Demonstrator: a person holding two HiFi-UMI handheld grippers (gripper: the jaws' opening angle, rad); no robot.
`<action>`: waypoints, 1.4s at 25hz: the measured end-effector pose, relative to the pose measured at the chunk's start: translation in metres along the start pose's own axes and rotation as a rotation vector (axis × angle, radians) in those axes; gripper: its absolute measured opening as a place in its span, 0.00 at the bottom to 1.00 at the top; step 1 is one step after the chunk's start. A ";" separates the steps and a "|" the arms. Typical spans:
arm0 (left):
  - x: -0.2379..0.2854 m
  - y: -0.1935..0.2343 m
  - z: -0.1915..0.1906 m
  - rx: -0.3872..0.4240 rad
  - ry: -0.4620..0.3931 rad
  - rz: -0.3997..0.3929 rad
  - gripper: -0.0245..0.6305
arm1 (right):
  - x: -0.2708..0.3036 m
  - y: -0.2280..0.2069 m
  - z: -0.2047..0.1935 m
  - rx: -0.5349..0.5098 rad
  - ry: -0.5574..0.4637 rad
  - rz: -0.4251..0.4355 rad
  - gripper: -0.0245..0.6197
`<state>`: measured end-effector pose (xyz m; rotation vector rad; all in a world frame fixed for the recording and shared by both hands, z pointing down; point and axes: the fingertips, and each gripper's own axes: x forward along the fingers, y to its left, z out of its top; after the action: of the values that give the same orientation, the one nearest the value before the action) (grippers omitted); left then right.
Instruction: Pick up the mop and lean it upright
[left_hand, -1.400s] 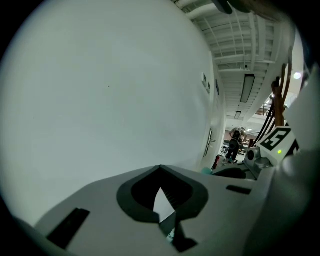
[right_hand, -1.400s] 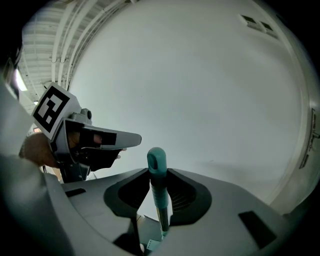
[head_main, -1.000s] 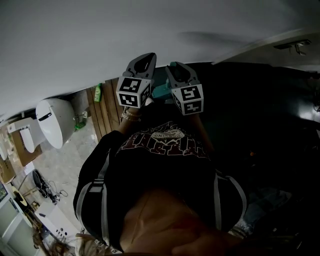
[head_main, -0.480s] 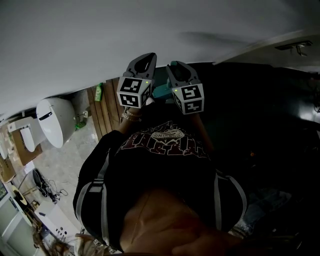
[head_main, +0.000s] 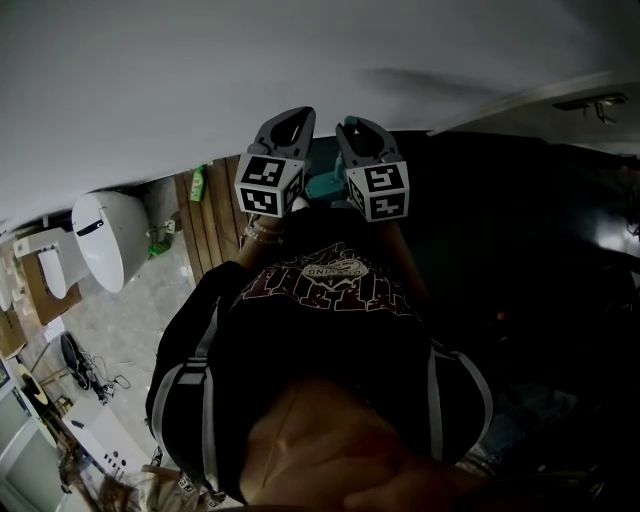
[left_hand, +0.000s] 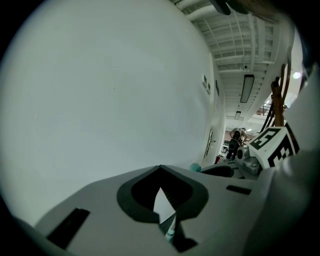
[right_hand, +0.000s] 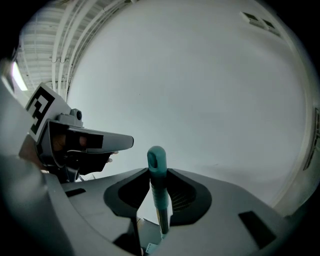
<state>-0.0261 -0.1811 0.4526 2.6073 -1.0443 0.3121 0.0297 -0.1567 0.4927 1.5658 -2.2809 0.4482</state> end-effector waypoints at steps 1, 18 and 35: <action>0.000 0.001 0.000 0.000 0.000 0.002 0.10 | 0.002 0.000 0.001 -0.002 0.000 0.003 0.21; 0.002 0.018 0.003 -0.013 -0.006 0.049 0.10 | 0.043 -0.015 0.012 -0.023 -0.002 0.030 0.21; -0.008 0.040 0.005 -0.040 -0.017 0.105 0.10 | 0.094 -0.026 0.027 -0.019 0.004 0.029 0.21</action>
<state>-0.0591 -0.2055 0.4541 2.5291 -1.1836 0.2909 0.0192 -0.2559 0.5119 1.5239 -2.3008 0.4351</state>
